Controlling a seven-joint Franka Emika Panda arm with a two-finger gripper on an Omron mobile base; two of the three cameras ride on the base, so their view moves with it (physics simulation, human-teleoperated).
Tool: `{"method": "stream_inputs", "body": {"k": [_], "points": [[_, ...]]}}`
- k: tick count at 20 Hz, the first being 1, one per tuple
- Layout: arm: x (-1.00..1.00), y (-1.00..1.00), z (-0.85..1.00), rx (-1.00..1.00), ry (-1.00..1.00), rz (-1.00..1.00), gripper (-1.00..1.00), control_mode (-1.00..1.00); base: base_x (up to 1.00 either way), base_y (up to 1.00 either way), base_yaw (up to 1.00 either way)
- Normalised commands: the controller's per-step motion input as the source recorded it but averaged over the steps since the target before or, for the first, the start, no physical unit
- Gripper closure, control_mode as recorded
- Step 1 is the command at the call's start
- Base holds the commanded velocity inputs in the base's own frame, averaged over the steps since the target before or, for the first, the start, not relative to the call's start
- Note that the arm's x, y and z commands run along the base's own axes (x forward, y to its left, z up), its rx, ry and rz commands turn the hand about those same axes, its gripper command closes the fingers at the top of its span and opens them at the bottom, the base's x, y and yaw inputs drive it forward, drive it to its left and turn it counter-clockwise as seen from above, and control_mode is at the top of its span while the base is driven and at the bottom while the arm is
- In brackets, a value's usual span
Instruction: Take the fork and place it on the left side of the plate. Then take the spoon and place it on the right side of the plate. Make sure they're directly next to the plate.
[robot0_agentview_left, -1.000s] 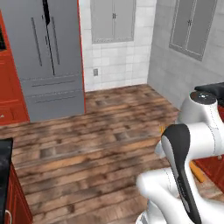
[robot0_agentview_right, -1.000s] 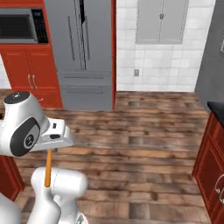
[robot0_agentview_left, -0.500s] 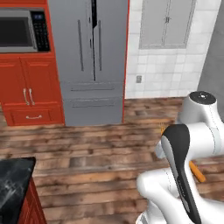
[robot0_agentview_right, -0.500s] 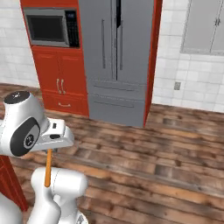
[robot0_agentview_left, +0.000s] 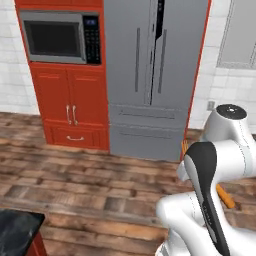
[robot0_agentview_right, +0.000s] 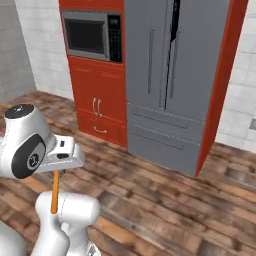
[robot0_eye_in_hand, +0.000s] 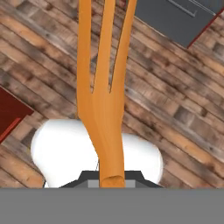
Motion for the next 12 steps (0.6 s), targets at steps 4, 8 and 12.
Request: {"method": "stream_inputs", "body": {"k": [4, 8, 12], "points": [[0.00, 0.00, 0.00, 0.00, 0.00, 0.00, 1.00, 1.00, 0.94, -0.03, 0.46], [0.00, 0.00, 0.00, 0.00, 0.00, 0.00, 1.00, 1.00, 0.86, -0.03, 0.48], [0.00, 0.00, 0.00, 0.00, 0.00, 0.00, 1.00, 1.00, 0.79, -0.05, 0.51]]}}
